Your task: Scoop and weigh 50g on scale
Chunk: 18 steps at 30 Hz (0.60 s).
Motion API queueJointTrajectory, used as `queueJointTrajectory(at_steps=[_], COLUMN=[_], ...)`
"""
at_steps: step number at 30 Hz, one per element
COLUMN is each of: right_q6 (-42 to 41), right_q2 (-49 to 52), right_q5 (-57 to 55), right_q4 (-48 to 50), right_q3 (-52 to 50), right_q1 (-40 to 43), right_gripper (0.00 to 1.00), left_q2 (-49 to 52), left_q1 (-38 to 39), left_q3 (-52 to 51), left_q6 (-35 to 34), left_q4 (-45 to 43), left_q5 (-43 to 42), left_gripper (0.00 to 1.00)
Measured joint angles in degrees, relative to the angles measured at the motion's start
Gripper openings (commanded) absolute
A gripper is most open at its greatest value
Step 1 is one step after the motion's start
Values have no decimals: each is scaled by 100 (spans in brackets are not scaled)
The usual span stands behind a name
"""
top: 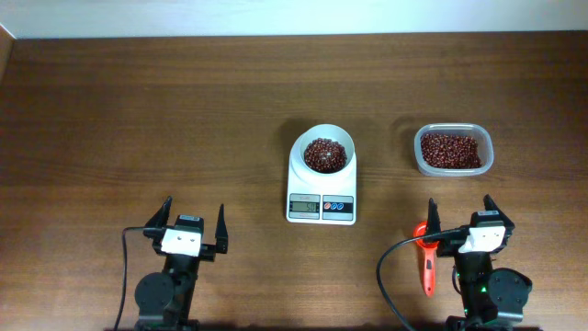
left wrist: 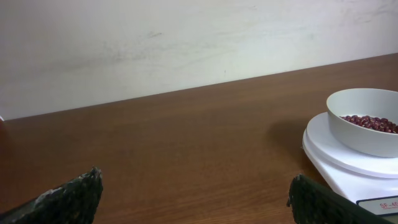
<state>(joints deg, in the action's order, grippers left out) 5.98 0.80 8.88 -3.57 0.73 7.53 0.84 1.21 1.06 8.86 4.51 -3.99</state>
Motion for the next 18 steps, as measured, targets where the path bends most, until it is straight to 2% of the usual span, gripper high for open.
queueJointTrajectory(at_steps=[10, 18], right_q6=[0, 0], right_q2=[0, 0], right_q5=[0, 0], right_q4=[0, 0], right_q3=[0, 0], right_q1=[0, 0], right_gripper=[99, 99], left_q2=[0, 0], left_q1=[0, 0], left_q3=[0, 0], left_q6=[-42, -660], left_q4=[-2, 0], left_q5=[2, 109], left_gripper=[99, 99])
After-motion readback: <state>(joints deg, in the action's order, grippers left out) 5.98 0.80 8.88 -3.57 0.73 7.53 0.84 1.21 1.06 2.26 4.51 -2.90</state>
